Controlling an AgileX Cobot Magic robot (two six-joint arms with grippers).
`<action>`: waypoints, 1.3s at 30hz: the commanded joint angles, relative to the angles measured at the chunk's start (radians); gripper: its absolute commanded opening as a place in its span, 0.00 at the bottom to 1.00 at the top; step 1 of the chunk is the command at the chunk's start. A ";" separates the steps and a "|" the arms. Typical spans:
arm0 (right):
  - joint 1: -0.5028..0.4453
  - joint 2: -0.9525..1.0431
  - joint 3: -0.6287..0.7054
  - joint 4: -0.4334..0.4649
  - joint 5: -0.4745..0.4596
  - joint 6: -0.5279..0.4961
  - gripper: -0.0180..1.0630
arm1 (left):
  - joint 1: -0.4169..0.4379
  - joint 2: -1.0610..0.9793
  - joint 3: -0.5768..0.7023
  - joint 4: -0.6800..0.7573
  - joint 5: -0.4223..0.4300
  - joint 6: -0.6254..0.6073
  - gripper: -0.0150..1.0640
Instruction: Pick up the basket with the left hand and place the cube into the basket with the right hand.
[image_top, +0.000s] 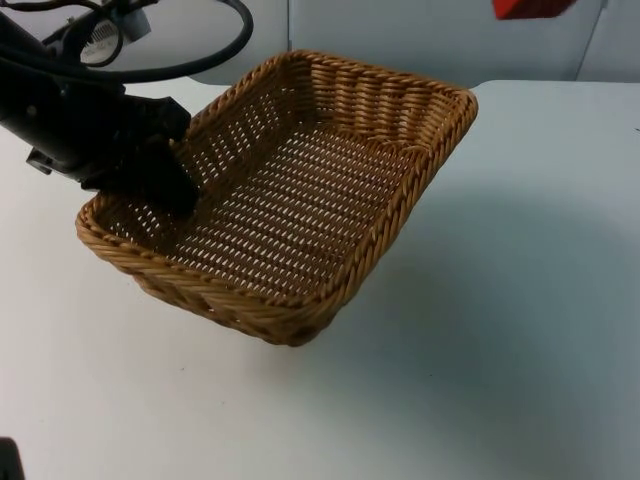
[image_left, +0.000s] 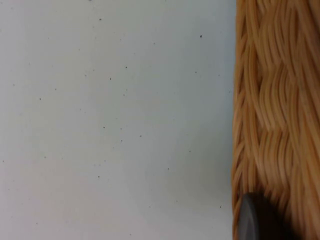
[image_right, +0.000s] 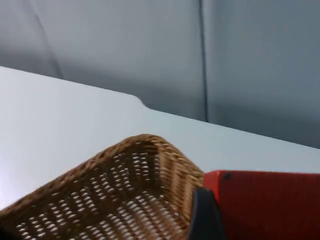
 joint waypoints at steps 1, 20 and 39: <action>0.041 0.026 -0.027 -0.008 -0.026 -0.011 0.02 | 0.002 -0.013 -0.003 -0.031 0.017 -0.003 0.01; 0.181 0.460 -0.313 -0.004 0.183 -0.011 0.15 | 0.002 -0.013 -0.003 -0.031 0.017 -0.003 0.01; 0.142 0.241 -0.463 -0.148 0.435 -0.121 0.02 | 0.002 -0.013 -0.003 -0.031 0.017 -0.003 0.01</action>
